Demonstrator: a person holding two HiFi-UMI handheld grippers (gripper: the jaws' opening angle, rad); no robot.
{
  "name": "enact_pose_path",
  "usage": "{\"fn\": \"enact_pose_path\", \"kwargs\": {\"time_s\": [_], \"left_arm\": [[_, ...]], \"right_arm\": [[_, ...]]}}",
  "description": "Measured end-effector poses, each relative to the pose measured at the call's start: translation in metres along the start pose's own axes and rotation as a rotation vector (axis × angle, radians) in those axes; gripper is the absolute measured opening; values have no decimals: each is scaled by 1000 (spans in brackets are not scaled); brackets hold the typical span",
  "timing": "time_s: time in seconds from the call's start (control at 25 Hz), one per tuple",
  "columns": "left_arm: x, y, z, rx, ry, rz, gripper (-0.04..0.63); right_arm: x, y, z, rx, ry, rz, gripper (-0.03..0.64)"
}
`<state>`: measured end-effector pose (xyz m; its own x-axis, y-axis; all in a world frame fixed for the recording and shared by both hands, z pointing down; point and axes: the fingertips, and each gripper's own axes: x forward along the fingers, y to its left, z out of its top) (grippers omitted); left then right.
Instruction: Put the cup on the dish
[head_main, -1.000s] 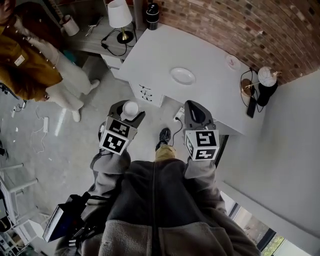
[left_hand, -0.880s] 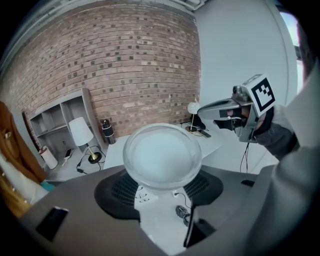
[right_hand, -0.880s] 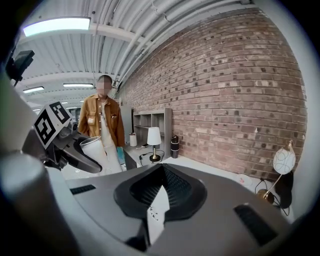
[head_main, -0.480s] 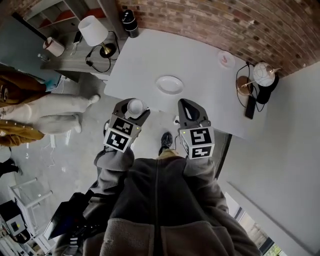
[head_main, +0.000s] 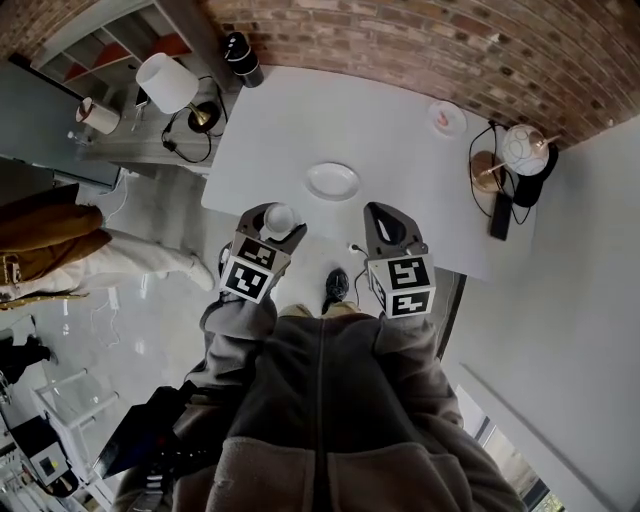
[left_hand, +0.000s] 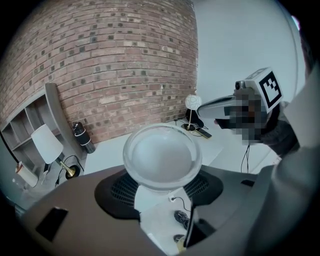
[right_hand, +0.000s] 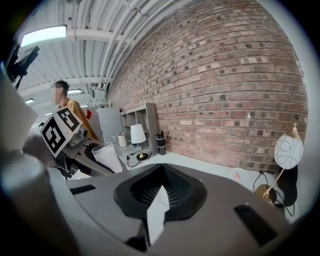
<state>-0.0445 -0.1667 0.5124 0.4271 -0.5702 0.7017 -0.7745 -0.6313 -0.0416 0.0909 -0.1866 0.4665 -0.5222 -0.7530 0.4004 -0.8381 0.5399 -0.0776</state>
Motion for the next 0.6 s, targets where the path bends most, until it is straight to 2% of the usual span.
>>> {"fn": "enact_pose_path", "kwargs": {"time_s": [0.28,0.6], "left_arm": [[25,1,-4,32,13,-46,256],[58,12,0,76,3,-94,256]], "right_arm": [[19,-6,-16,19,39,-17,3],[35,-18,-23,32,68,-85,2]]}}
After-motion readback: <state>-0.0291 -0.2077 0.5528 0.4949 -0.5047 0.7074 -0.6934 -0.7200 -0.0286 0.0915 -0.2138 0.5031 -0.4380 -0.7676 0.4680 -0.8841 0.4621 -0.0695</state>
